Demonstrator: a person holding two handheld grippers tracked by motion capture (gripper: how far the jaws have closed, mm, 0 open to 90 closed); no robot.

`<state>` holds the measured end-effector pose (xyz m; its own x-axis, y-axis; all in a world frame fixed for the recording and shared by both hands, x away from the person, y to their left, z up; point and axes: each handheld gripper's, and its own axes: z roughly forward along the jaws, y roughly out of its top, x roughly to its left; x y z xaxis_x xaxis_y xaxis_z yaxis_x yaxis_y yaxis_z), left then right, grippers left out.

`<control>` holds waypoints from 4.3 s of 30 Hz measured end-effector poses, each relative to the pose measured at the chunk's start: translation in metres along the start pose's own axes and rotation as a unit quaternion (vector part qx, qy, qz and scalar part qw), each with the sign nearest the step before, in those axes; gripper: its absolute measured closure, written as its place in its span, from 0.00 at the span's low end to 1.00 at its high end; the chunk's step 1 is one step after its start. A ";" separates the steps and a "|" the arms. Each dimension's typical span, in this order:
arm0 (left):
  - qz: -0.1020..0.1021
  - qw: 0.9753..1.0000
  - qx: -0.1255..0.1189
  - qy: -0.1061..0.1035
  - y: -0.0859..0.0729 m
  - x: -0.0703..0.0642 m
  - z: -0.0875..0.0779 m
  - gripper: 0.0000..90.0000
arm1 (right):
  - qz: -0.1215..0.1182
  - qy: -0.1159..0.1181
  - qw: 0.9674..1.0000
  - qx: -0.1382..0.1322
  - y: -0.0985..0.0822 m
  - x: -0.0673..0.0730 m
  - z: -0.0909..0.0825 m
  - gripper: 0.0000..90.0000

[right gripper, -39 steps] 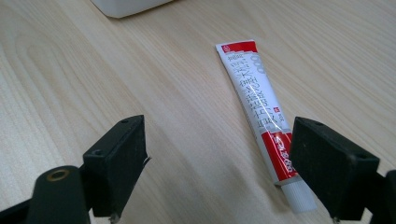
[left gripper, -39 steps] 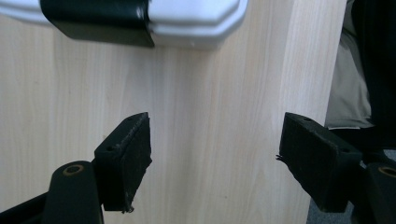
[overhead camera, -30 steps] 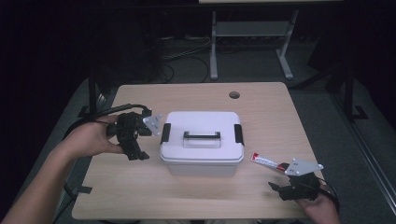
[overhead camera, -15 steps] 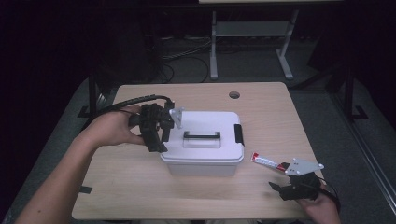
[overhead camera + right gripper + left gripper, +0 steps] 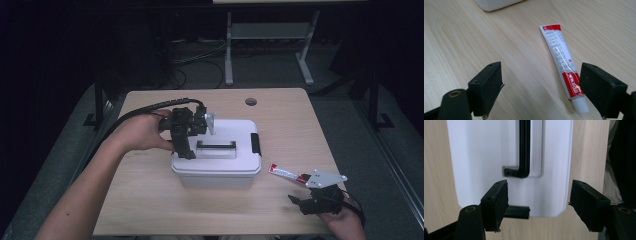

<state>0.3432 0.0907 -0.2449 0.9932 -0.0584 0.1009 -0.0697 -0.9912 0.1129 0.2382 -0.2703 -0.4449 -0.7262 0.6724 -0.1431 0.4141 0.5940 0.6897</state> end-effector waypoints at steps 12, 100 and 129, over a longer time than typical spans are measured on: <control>0.002 1.000 0.002 -0.005 0.028 0.011 0.012 0.38 | -0.003 0.001 1.000 -0.002 0.001 0.000 -0.001 0.20; 0.002 0.999 0.048 -0.027 0.044 0.046 -0.006 0.94 | -0.011 0.004 1.000 0.000 0.003 -0.001 -0.001 0.20; -0.061 0.997 0.042 0.020 -0.071 0.008 -0.073 0.94 | -0.009 -0.001 1.000 0.008 0.005 0.002 -0.001 0.20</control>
<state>0.3492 0.1697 -0.1801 0.9891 0.0672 0.1312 0.0619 -0.9971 0.0438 0.2383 -0.2662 -0.4416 -0.7320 0.6629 -0.1573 0.4104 0.6133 0.6749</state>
